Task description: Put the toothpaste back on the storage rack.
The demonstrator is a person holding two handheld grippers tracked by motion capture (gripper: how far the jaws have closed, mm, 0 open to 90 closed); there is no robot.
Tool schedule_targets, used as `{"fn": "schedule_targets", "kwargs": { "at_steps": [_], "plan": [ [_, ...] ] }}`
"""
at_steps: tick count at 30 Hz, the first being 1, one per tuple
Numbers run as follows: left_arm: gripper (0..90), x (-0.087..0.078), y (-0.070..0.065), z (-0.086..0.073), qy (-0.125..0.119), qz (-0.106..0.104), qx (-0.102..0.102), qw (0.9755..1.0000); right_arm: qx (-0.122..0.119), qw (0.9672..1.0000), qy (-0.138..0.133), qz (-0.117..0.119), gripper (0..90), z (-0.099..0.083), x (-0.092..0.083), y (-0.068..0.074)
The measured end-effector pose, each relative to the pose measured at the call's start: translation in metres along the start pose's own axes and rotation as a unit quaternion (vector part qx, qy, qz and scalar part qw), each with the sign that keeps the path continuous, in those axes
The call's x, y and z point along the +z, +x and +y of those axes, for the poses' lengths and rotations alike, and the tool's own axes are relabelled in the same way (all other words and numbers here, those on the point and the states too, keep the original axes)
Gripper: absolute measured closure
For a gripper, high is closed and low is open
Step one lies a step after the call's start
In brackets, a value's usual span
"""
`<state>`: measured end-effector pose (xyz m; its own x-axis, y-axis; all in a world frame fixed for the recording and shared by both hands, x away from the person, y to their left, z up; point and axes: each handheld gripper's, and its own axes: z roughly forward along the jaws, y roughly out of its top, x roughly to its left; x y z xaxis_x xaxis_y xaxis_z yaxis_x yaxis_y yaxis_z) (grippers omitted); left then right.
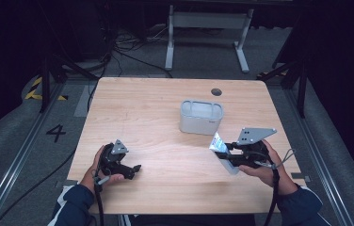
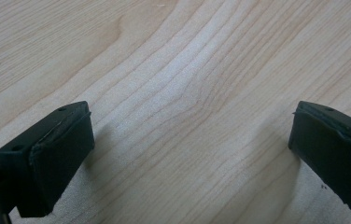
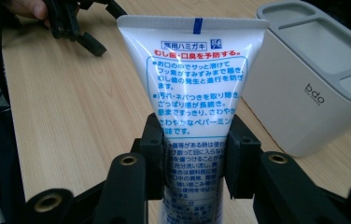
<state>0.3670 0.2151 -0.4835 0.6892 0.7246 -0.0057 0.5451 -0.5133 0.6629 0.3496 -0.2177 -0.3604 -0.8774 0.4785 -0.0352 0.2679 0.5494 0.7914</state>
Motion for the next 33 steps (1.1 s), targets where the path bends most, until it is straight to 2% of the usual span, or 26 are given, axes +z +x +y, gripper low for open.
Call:
{"fn": "schedule_targets", "kwargs": {
  "at_steps": [5, 15, 29, 33],
  "plan": [
    [0.5, 0.0, 0.0, 0.0, -0.001, 0.0, 0.001, 1.0, -0.008, 0.9997, -0.02, -0.009, 66.3, 0.005, -0.003, 0.0],
    [0.5, 0.0, 0.0, 0.0, -0.001, 0.0, 0.0, 1.0, -0.007, 0.9981, -0.056, -0.023, 66.3, 0.016, -0.008, -0.003],
    [0.5, 0.0, 0.0, 0.0, 0.0, -0.001, -0.003, 1.0, -0.015, 0.9947, -0.093, -0.042, 66.3, 0.045, -0.016, -0.009],
    [0.5, 0.0, 0.0, 0.0, -0.001, -0.001, -0.002, 1.0, -0.017, 0.9928, -0.108, -0.049, 66.4, 0.057, -0.016, -0.013]
  ]
}}
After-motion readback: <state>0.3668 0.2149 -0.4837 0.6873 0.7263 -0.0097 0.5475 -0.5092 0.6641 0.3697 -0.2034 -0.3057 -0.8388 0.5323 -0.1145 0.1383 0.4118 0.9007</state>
